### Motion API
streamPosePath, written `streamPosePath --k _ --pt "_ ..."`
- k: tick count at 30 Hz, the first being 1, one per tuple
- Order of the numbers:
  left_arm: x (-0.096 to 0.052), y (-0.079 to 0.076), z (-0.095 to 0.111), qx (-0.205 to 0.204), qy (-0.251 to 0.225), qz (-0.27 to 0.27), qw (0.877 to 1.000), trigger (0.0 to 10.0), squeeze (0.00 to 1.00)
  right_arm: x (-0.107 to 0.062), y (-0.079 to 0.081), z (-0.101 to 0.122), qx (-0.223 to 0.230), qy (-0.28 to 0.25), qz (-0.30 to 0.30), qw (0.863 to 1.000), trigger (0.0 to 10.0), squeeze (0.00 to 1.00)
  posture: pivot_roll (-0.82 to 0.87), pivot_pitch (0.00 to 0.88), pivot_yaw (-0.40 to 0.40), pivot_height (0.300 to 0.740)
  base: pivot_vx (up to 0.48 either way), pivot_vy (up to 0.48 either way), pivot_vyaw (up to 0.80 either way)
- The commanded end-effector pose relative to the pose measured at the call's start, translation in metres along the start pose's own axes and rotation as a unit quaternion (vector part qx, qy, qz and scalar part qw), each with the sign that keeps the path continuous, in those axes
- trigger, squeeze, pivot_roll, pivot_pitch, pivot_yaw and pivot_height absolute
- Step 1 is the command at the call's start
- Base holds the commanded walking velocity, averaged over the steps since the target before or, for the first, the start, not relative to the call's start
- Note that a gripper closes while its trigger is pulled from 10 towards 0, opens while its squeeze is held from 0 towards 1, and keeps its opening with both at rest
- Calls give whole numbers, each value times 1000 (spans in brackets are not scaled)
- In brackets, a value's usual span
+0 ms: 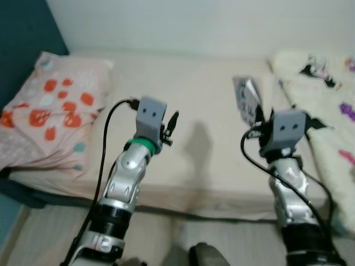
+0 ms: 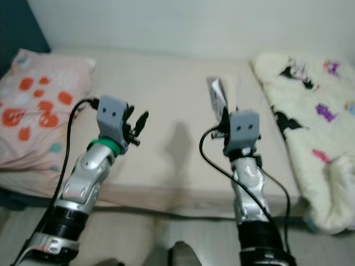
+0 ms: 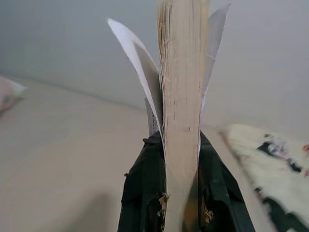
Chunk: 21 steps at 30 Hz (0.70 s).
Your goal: Clean up the room
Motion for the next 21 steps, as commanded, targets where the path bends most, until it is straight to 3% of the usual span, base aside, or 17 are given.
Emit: streamPosePath --k 1,8,11,21 --pt "0 1 -1 2 3 -1 1000 10000 0 2 0 9 4 -21 -1 1000 10000 0 -108 0 43 720 0 431 0" --pt "1 0 1 16 -6 -2 1000 10000 0 1 1 9 5 -21 -3 1000 10000 0 -108 0 46 720 0 340 0" --pt "0 -4 4 43 -19 -10 999 10000 0 1 0 8 4 -21 -4 1000 10000 0 -109 1 47 720 0 -480 0" --pt "-1 -6 3 42 -17 -14 999 10000 0 0 0 8 4 -21 -6 1000 10000 0 -109 3 48 720 0 -468 0"
Point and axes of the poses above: a point about 5 cm out from each wrist's last joint towards the gripper, its own x axis pointing out of the wrist towards the gripper, its own z axis along the axis of the wrist's last joint, y = z × x, the point moved 4 cm from there along x, pointing out of the wrist towards the gripper, and after that the axes turned 5 degrees about x, right-handed, at the moved point
